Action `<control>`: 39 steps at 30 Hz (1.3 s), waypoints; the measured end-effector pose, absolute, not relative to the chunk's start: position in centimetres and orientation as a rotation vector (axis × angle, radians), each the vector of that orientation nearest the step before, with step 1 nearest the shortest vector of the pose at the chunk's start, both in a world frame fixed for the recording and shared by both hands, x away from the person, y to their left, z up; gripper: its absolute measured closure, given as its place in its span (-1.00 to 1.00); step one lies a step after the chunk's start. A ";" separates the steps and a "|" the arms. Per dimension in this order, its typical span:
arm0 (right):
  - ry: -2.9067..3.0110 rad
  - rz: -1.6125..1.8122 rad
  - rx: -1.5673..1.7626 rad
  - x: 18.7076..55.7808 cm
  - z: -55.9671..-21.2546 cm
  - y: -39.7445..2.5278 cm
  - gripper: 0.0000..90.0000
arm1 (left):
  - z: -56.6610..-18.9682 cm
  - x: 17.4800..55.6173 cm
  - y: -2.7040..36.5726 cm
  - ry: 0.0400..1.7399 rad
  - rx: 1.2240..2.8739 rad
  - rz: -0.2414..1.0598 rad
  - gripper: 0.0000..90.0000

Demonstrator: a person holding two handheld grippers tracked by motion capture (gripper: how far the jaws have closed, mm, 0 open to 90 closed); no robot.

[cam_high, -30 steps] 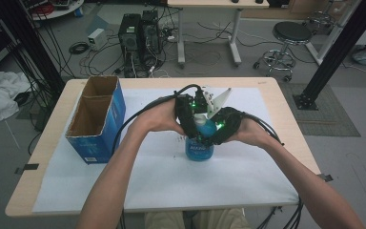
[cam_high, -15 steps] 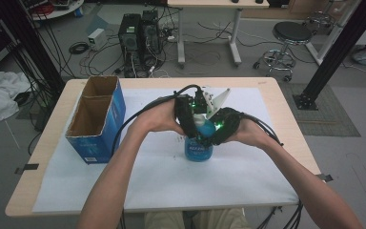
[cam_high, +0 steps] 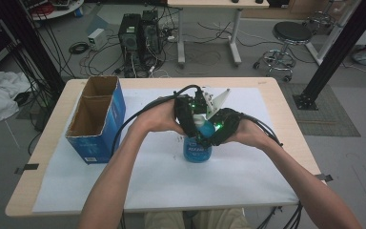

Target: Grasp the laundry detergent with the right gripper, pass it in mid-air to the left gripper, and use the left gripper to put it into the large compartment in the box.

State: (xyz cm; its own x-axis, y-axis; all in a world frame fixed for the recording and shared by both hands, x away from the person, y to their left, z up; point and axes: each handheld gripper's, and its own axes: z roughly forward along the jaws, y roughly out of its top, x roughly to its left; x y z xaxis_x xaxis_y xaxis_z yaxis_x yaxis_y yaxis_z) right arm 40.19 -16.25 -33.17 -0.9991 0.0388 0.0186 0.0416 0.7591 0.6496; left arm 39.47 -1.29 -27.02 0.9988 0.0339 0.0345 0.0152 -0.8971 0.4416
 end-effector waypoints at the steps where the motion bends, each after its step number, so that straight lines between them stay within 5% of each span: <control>1: -2.938 -1.091 -0.065 40.2 -33.2 -16.3 0.03 | -27.0 39.5 -1.3 0.035 2.685 0.053 -0.17; 39: -2.888 -1.077 -0.061 39.8 -33.7 -16.2 -0.15 | -27.1 39.0 -0.7 0.061 2.699 0.050 -0.16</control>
